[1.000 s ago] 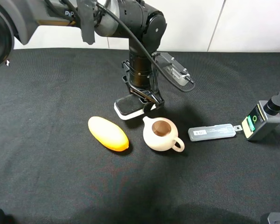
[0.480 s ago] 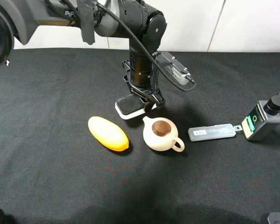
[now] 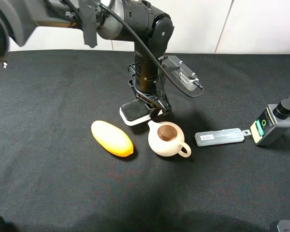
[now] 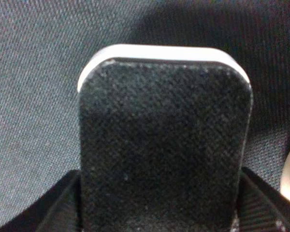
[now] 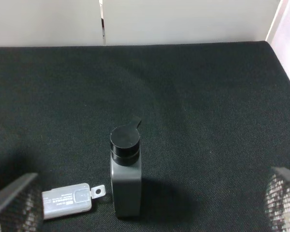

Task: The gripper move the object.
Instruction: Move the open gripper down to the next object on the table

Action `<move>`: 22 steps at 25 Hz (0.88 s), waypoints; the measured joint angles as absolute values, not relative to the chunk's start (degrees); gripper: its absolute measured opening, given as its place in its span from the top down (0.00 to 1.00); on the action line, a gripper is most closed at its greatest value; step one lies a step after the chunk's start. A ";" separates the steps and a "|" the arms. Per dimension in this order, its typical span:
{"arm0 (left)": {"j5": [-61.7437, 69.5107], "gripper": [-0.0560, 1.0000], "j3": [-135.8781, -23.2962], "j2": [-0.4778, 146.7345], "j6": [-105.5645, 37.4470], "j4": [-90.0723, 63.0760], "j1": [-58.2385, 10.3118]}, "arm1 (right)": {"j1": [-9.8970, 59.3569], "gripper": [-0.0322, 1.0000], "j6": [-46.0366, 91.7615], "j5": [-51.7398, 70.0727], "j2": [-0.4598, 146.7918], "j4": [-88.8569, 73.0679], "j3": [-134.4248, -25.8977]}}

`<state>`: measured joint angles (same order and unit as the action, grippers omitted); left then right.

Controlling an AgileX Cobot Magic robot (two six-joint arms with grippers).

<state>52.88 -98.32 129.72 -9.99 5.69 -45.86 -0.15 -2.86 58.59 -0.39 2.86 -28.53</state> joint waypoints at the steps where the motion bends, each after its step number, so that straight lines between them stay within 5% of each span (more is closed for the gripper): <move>1: 52.18 0.33 -97.57 129.18 -9.99 5.85 -45.86 | -0.15 0.30 -2.86 58.59 -0.39 2.86 -28.53; 22: 48.59 0.33 -95.80 128.01 -9.99 5.97 -45.73 | -0.15 0.30 -2.86 58.59 -0.39 2.86 -28.53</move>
